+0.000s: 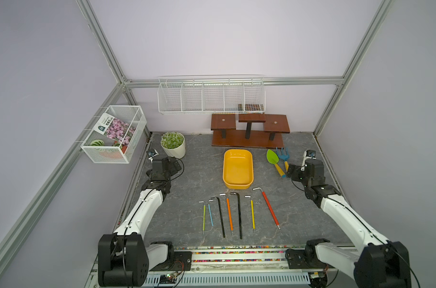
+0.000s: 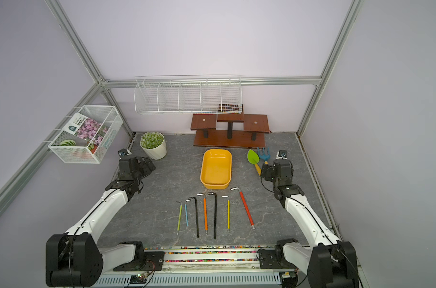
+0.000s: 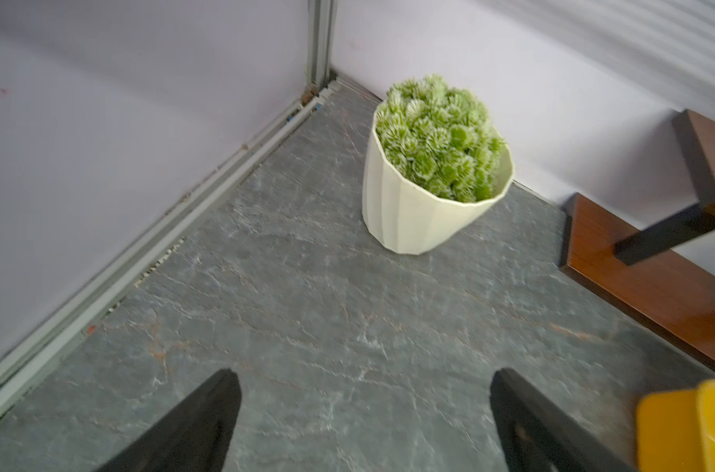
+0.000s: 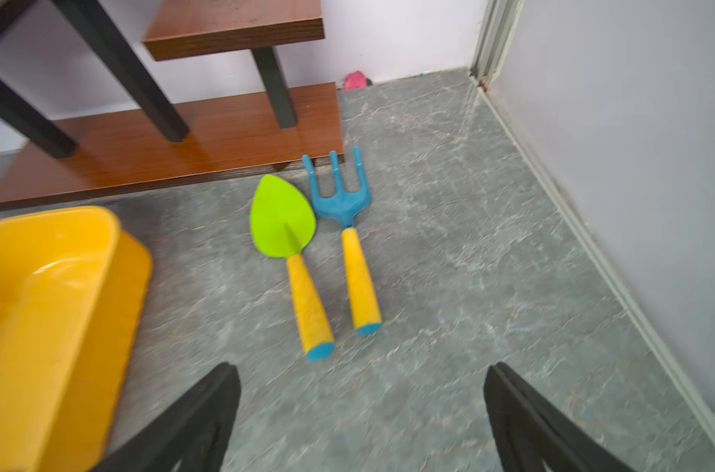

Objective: Put the hex key on the desktop into the storage box
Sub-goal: Pick up the Allen key from the center of the board.

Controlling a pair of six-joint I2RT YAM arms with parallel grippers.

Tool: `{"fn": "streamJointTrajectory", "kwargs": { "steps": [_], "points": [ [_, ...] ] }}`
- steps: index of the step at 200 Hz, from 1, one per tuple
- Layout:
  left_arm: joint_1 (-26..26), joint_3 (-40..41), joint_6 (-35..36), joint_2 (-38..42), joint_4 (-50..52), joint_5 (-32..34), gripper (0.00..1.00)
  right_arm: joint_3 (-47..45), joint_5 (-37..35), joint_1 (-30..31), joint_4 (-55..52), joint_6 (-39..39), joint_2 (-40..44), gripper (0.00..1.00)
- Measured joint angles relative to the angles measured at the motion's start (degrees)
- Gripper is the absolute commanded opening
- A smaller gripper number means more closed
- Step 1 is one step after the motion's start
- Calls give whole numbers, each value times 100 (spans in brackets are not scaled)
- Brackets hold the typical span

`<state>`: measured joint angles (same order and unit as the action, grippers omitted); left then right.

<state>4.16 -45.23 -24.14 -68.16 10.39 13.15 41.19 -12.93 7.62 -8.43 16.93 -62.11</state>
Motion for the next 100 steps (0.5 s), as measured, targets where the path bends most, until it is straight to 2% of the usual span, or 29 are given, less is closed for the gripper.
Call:
{"fn": "streamJointTrajectory", "kwargs": {
  "steps": [26, 57, 100],
  "points": [
    [0, -44, -208, 415, 632, -885, 100, 35, 533, 46, -616, 282, 494, 92],
    [4, -138, -494, 693, 1231, -2087, 100, 35, 1281, 116, -1231, 527, 916, 91],
    [11, -501, -581, 793, 2295, -2767, 100, 59, 1952, 551, -1784, 769, 1071, 92]
  ]
}}
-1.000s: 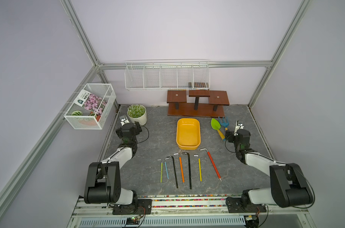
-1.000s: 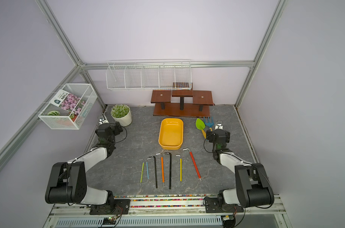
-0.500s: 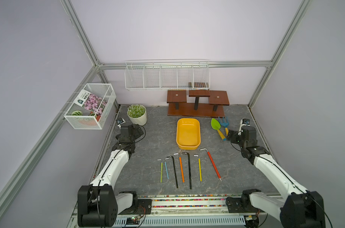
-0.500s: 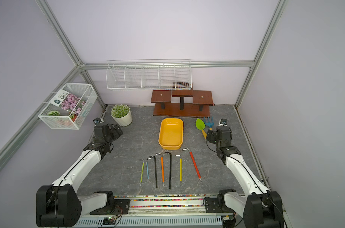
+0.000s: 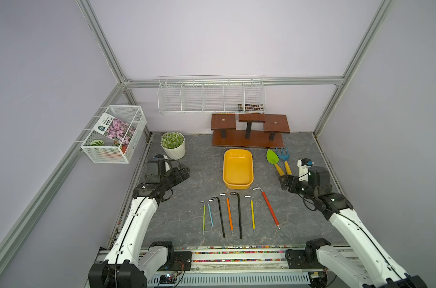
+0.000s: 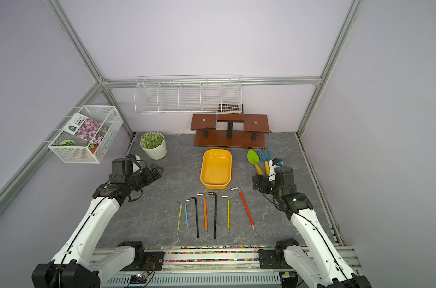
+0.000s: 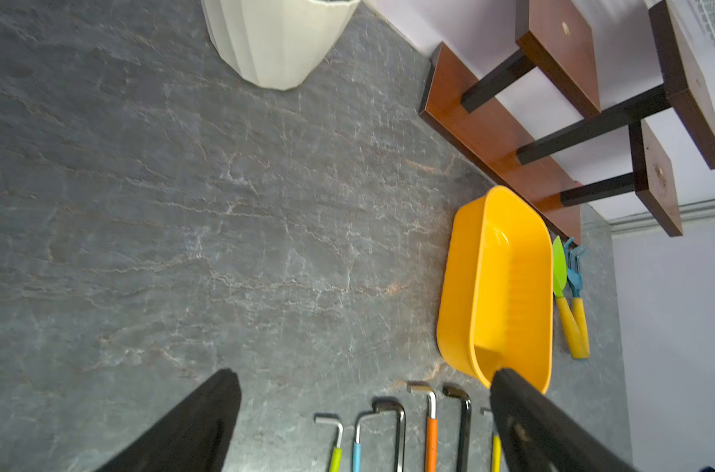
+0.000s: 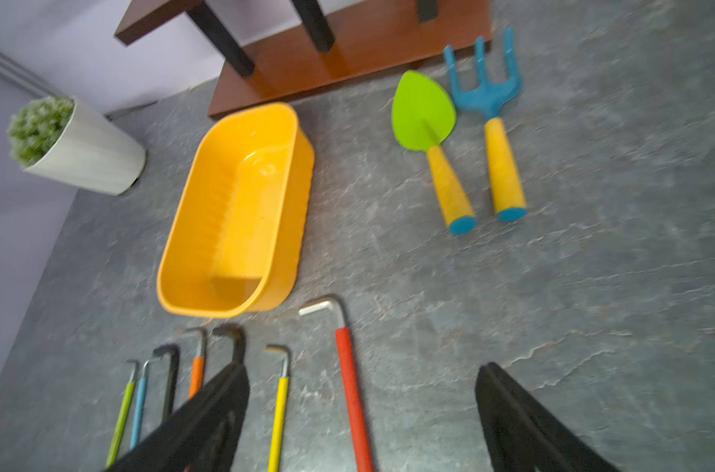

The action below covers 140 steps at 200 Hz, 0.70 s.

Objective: Put the hex key on the desktop into the storage box
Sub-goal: Pick up the Allen key from the center of the board.

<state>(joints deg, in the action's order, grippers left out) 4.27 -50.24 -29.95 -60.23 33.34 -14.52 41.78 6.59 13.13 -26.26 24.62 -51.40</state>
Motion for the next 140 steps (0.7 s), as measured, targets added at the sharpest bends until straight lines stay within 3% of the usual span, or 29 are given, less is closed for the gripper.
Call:
{"fn": "streamJointTrajectory", "kwargs": {
  "steps": [68, 140],
  "points": [
    [466, -33, 81, -55, 741, -334, 100, 409, -380, 1543, -629, 144, -1008, 86],
    [743, -33, 374, -483, 944, -286, 100, 413, -874, 2114, -693, 361, -1799, 78]
  ]
}}
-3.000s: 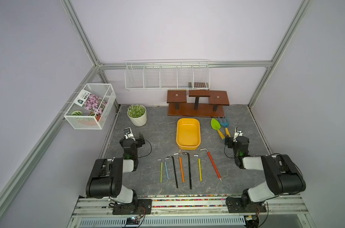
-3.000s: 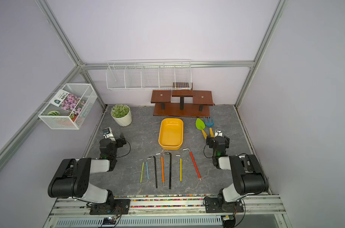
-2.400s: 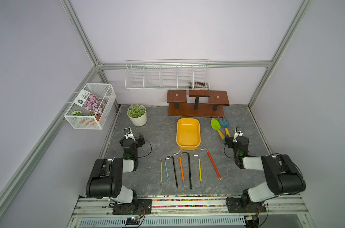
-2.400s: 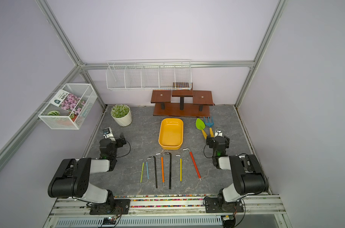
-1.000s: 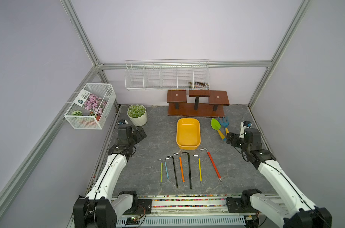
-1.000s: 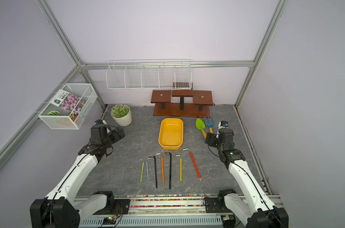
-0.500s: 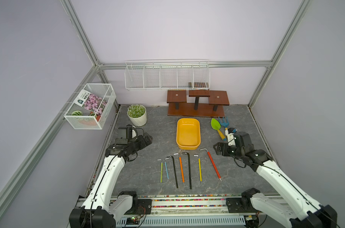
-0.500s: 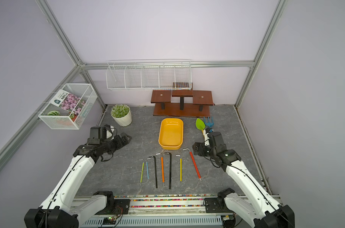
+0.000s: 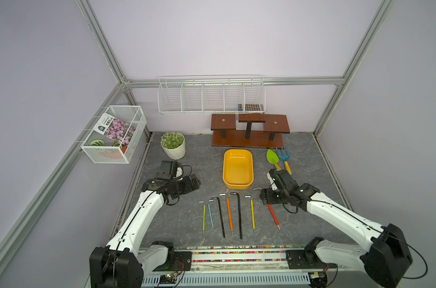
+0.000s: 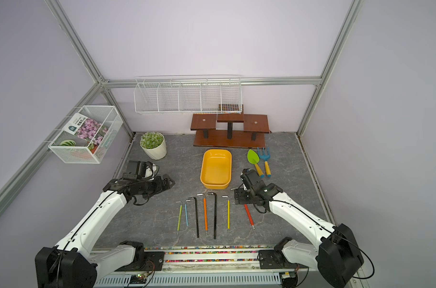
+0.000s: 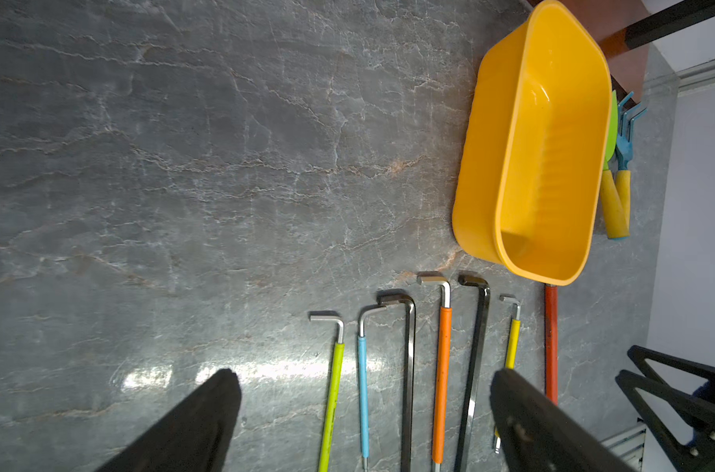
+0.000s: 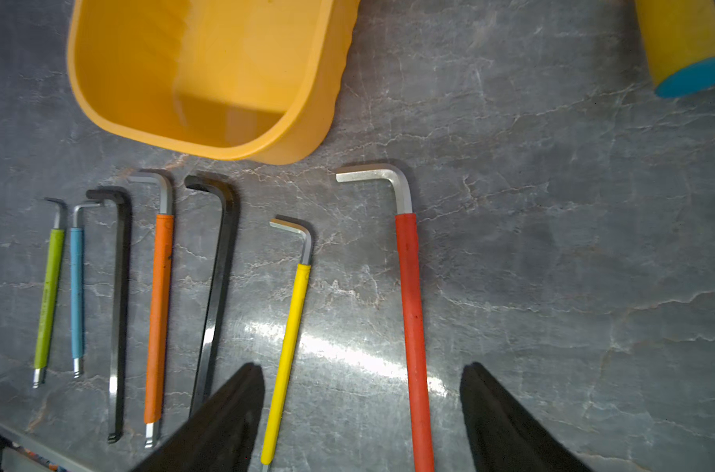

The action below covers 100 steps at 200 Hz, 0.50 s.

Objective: Put the hex key on the desktop into the storage box
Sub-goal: Pick up the Allen key from the center of the board.

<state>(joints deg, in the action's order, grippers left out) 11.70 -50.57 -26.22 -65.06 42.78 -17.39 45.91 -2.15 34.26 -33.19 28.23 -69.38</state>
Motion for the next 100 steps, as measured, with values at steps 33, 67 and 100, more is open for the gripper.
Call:
{"fn": "streamJointTrajectory", "kwargs": {
  "steps": [33, 67, 100],
  "points": [
    [4, 72, 15, 87, -9, 4, 100, -9, -151, 66, -2, 98, -341, 75],
    [33, 131, 13, 238, -7, 48, 100, -81, -192, 70, 101, 190, -619, 74],
    [39, 131, 13, 271, -9, 92, 100, -105, -260, 76, 173, 267, -876, 70]
  ]
}}
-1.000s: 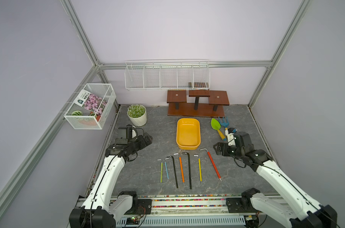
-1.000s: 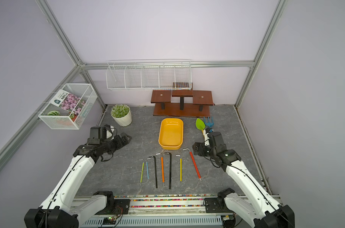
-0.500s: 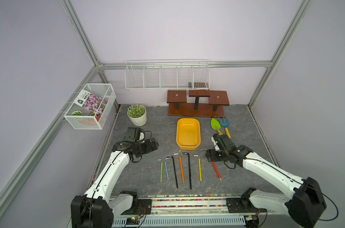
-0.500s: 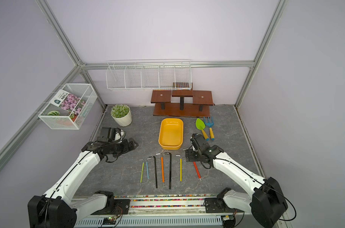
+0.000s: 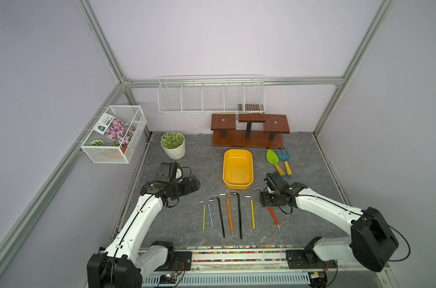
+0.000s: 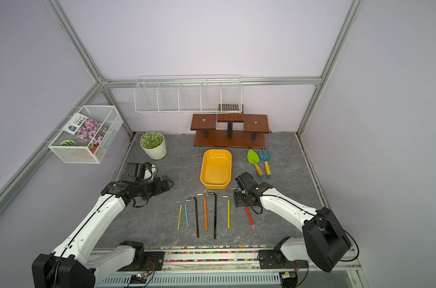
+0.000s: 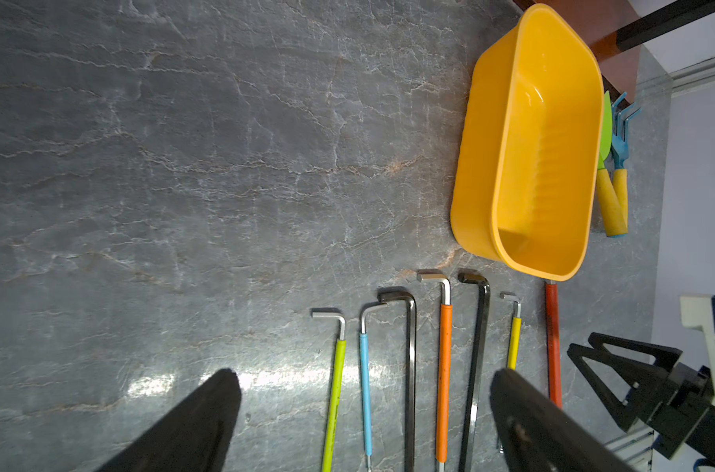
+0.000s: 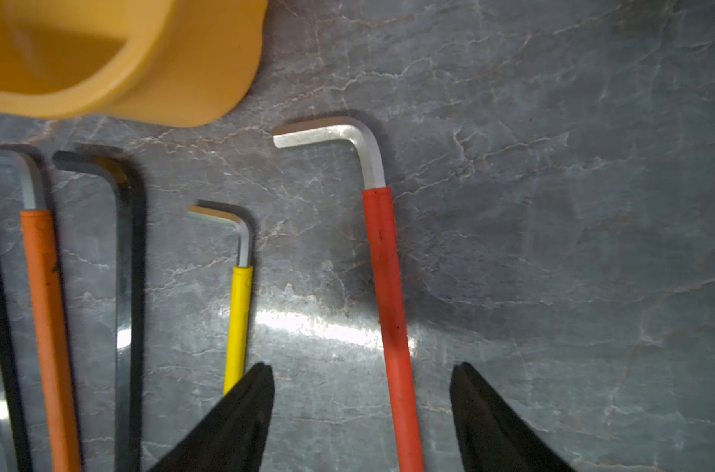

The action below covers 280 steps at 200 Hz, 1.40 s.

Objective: Put the hex key on the desktop into the storage box
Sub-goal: Pick up the Allen key from the center of the board.

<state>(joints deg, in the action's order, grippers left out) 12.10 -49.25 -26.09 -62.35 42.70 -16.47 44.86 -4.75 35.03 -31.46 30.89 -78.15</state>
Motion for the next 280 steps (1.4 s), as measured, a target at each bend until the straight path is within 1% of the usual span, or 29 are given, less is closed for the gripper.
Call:
{"fn": "streamJointTrajectory", "kwargs": {
  "steps": [25, 60, 117, 160, 176, 208, 242, 273, 280],
  "points": [
    [22, 0, 0, 0, 0, 17, 100, 7, -28, 0, -7, 44, -282, 65],
    [35, 0, 0, 0, 0, 17, 100, 52, -107, 0, -4, 125, -627, 61],
    [46, 0, 0, 0, 0, 17, 100, 52, -256, 22, -2, 264, -654, 55],
    [72, 2, 0, 11, 0, 15, 100, 52, -271, 26, 4, 358, -697, 53],
    [74, 2, -2, 24, 0, 17, 100, 52, -271, 31, 7, 380, -763, 48],
    [83, 2, -2, 33, 0, 17, 100, 57, -295, 66, 11, 424, -946, 44],
    [94, 2, -2, 33, 0, 17, 100, 177, -391, 155, -9, 442, -1073, 34],
    [94, 2, -2, 33, 0, 17, 100, 219, -487, 221, -46, 470, -1108, 22],
    [94, 2, -2, 33, 0, 17, 100, 221, -490, 225, -66, 463, -1108, 21]
  ]
}}
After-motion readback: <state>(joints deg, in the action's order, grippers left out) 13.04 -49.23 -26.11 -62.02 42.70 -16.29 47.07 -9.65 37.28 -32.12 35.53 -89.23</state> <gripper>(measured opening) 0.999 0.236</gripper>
